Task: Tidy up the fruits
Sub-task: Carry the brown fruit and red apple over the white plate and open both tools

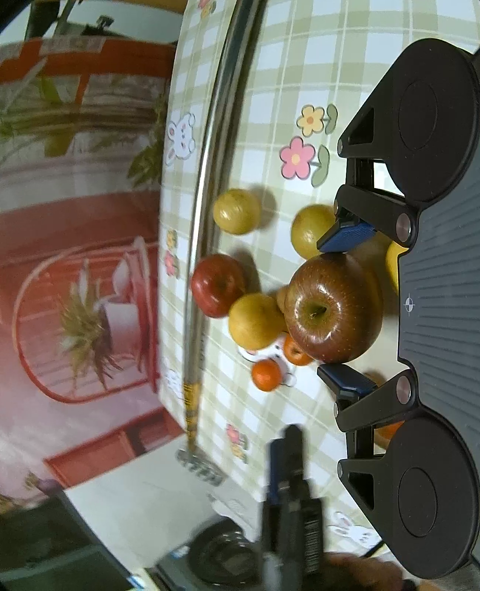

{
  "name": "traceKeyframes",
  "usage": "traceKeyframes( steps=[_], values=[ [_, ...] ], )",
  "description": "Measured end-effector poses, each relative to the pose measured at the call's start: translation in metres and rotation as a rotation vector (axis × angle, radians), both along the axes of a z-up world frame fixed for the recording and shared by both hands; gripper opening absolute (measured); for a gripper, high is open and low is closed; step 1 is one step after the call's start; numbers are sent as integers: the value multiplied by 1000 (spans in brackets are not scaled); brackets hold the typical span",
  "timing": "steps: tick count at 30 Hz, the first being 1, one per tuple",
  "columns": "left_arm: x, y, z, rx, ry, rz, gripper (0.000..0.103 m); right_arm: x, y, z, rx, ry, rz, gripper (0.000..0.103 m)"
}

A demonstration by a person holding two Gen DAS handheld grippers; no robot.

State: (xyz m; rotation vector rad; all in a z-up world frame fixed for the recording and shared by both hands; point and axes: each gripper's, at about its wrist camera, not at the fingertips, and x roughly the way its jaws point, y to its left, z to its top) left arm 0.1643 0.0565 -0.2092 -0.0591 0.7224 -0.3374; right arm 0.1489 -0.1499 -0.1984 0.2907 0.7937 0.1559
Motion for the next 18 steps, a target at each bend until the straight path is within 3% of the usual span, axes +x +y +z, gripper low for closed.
traceKeyframes(
  steps=[18],
  values=[
    [0,12,4,-27,-28,72,42,11,17,-13,-58,83,71,62]
  ],
)
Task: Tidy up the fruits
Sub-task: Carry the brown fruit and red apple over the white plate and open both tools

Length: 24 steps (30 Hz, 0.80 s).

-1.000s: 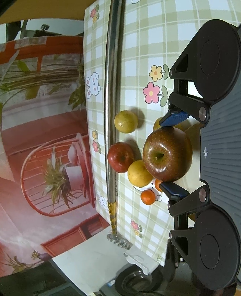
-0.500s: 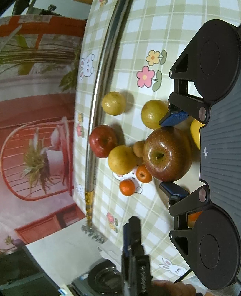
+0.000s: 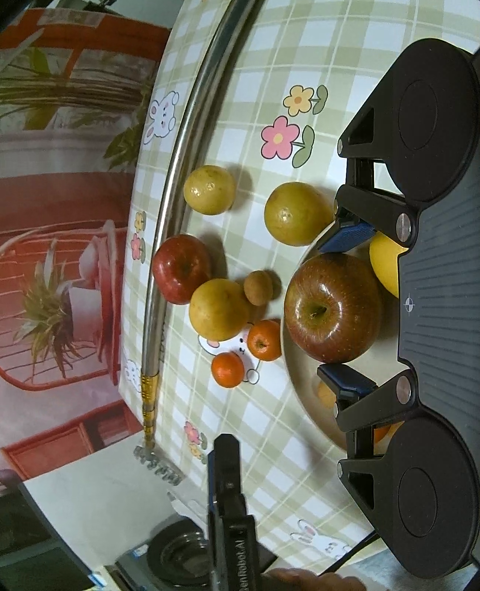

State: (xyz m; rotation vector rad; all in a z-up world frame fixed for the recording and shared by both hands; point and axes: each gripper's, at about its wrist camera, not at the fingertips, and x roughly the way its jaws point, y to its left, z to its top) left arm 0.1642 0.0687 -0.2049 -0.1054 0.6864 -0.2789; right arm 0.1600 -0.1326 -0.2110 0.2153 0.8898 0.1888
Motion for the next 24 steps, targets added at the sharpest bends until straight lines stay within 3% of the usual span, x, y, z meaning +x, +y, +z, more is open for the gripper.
traceKeyframes(
  steps=[24],
  values=[
    [-1,1,-1,8,9,2,42,3,-2,1,-46,-10,6,62]
  ],
)
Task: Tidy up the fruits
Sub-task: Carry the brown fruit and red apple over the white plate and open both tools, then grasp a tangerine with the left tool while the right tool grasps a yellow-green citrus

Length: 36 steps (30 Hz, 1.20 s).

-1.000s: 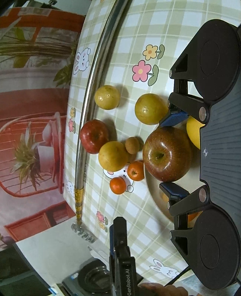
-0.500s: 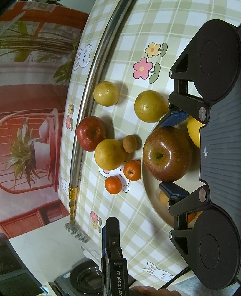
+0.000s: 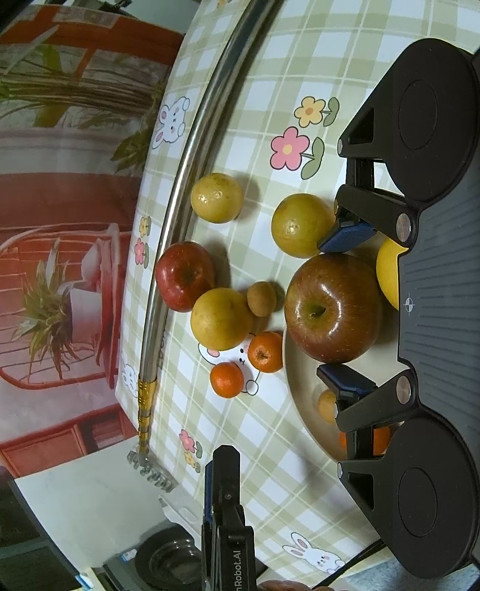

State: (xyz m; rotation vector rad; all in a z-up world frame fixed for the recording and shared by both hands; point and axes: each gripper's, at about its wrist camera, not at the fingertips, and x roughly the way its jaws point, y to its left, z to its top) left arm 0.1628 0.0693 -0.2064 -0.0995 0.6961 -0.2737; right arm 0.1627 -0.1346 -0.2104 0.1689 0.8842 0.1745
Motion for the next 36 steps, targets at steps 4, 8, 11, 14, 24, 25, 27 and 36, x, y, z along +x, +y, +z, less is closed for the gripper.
traceKeyframes(
  steps=[4,8,11,14,24,25,27,36],
  values=[
    [-1,0,0,0,2,-2,42,0,0,0,2,4,-3,62],
    [0,0,-1,2,8,0,42,1,3,2,-21,11,-3,63],
    [0,0,-1,2,14,2,42,-1,4,8,-34,-14,0,62],
    [2,1,-3,1,33,7,42,-3,1,16,-30,-40,2,61],
    [17,0,-13,-2,151,20,42,-1,-20,31,-5,-94,-89,60],
    [18,0,-13,-1,155,20,42,-2,-21,32,-23,-105,-100,60],
    [21,-1,-13,0,162,26,42,-3,-23,33,-37,-119,-107,62],
    [49,0,-12,41,123,83,42,-1,-40,26,-3,-106,-153,63]
  ],
)
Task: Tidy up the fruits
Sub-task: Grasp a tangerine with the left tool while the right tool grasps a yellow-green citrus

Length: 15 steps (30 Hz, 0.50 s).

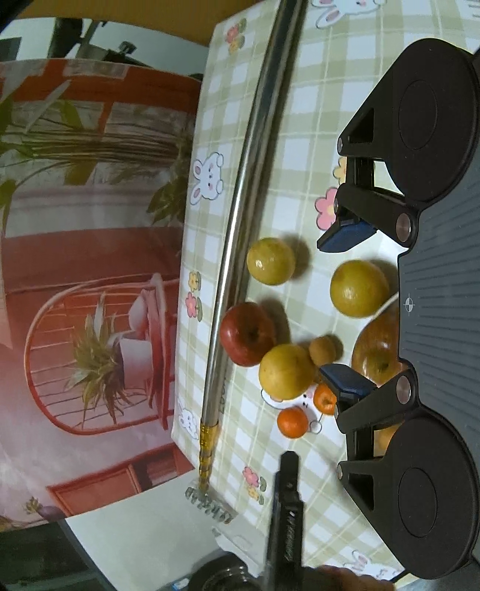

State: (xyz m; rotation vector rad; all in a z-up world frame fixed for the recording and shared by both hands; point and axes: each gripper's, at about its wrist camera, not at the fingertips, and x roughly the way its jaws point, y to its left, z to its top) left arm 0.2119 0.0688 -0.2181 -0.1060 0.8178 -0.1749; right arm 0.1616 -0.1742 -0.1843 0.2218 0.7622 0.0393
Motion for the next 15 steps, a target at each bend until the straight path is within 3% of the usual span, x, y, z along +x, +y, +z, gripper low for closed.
traceKeyframes(
  steps=[9,15],
  values=[
    [21,-16,-17,83,7,-47,42,-2,-14,-5,14,-5,-20,63],
    [29,-17,-27,92,26,-53,42,-1,-20,-8,25,-8,-22,63]
  ],
)
